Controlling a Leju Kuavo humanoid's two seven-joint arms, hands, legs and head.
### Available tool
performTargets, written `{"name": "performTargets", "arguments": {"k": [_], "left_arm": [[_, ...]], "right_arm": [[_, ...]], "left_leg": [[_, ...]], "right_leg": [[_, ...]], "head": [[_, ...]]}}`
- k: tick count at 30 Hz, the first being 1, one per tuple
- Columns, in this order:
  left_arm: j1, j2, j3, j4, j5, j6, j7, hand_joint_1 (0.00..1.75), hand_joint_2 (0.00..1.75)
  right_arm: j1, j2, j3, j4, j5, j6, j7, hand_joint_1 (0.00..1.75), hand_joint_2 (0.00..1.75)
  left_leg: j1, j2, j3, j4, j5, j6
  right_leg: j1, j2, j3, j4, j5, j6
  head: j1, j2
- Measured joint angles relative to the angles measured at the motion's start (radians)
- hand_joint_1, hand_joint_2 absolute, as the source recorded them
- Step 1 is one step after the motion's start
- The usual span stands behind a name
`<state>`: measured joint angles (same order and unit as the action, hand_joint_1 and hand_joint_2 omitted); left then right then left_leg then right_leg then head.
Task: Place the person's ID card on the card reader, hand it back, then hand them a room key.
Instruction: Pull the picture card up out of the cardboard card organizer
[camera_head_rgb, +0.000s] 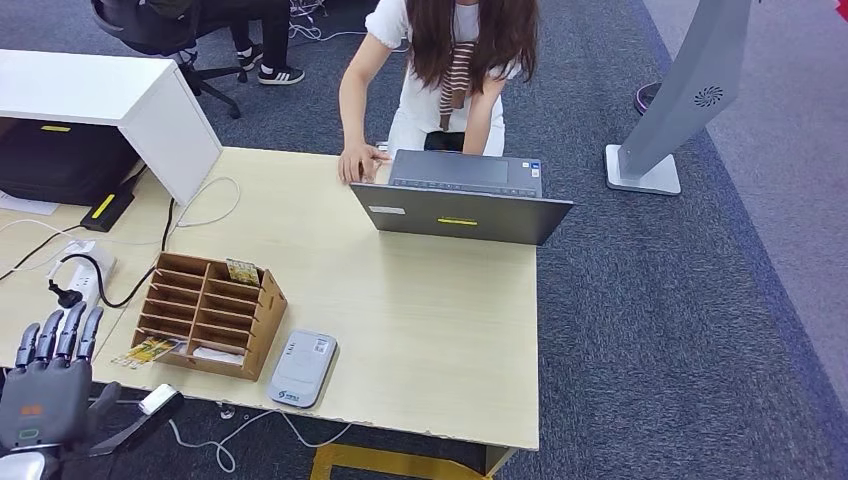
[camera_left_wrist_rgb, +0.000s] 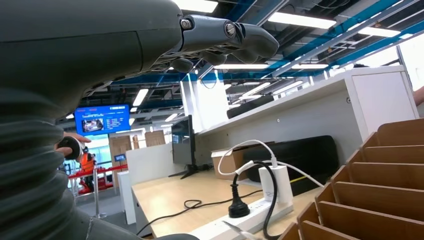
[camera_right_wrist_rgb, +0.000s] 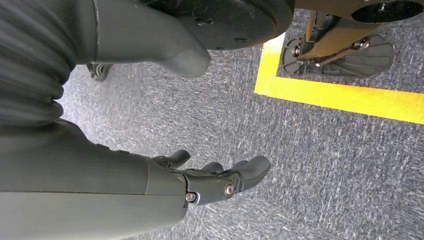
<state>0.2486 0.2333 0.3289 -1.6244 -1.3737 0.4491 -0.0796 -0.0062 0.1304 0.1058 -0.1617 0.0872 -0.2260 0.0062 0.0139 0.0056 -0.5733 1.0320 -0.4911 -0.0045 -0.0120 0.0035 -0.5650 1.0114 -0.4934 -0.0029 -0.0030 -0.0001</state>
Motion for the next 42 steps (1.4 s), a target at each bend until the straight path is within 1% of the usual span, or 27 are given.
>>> {"name": "performTargets", "arguments": {"k": [7,16,23,42], "left_arm": [[-0.072,0.002,-0.052,0.072,-0.021,0.005,0.039,0.00,1.75],[-0.108,0.022,-0.089,0.129,-0.014,0.008,0.061,0.00,1.75],[-0.118,0.035,-0.095,0.153,-0.007,0.009,0.068,0.00,1.75],[-0.122,0.044,-0.100,0.179,0.003,0.008,0.079,0.00,1.75]], "right_arm": [[-0.002,-0.002,0.008,0.000,0.015,0.006,0.000,0.00,1.75],[-0.003,-0.004,0.012,0.000,0.016,0.010,0.001,0.00,1.75],[-0.004,-0.006,0.019,0.000,0.017,0.013,0.000,0.00,1.75],[-0.004,-0.007,0.020,0.000,0.017,0.012,0.000,0.00,1.75]], "left_leg": [[0.000,0.000,0.000,0.000,0.000,0.000],[0.000,0.000,0.000,0.000,0.000,0.000],[0.000,0.000,0.000,0.000,0.000,0.000],[0.000,0.000,0.000,0.000,0.000,0.000]], "right_leg": [[0.000,0.000,0.000,0.000,0.000,0.000],[0.000,0.001,0.000,0.000,0.000,0.000],[0.000,0.001,0.000,0.000,0.000,0.000],[0.000,0.001,0.000,0.000,0.000,0.000]], "head": [[0.000,0.000],[0.000,0.000],[0.000,0.000],[0.000,0.000]]}}
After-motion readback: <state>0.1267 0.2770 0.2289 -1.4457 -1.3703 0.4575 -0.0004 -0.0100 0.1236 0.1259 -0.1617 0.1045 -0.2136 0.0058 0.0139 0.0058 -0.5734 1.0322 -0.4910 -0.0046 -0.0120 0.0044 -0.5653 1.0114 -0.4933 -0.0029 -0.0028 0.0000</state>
